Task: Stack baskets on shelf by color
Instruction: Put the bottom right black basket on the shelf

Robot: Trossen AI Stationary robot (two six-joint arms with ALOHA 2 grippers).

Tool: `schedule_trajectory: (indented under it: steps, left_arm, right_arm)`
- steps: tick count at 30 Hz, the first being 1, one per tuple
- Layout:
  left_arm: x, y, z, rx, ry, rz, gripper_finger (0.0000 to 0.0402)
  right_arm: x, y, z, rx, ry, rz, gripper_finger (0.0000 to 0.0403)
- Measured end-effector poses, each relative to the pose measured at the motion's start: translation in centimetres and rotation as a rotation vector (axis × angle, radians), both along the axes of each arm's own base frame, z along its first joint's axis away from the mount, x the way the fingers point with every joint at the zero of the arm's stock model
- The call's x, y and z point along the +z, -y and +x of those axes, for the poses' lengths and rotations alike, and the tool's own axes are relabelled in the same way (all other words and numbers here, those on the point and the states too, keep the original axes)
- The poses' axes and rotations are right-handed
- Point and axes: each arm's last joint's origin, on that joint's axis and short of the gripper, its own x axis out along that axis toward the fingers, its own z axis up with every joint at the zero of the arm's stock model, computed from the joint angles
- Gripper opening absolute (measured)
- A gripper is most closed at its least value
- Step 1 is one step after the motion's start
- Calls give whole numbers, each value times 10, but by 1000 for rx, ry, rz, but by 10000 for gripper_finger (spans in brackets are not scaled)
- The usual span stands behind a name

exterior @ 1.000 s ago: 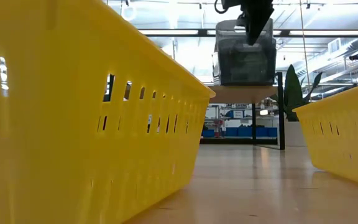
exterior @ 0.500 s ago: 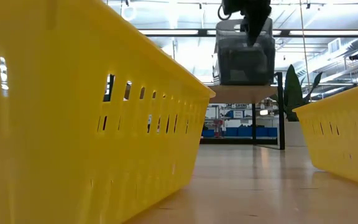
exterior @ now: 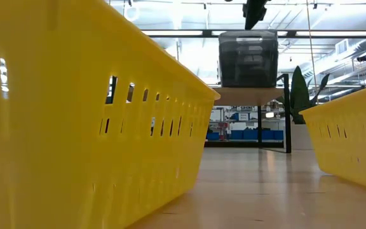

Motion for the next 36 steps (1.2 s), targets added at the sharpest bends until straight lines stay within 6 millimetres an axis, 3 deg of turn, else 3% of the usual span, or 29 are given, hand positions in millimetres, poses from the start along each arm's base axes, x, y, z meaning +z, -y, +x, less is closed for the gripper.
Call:
schedule_trajectory:
  steps: [7,17,30,36]
  left_arm:
    - [-30,9,21,-142,-285,-95,114]
    - [-73,26,64,-167,-555,-103,114]
    - [-141,49,115,-148,-827,-71,118]
    - [-165,55,126,-75,-901,-1,173]
  right_arm:
    - [27,-11,-24,-54,168,-35,158]
    - [62,-53,-54,-27,412,-120,158]
    - [68,-94,-65,51,458,-210,157]
    - [63,-108,-67,50,450,-234,157]
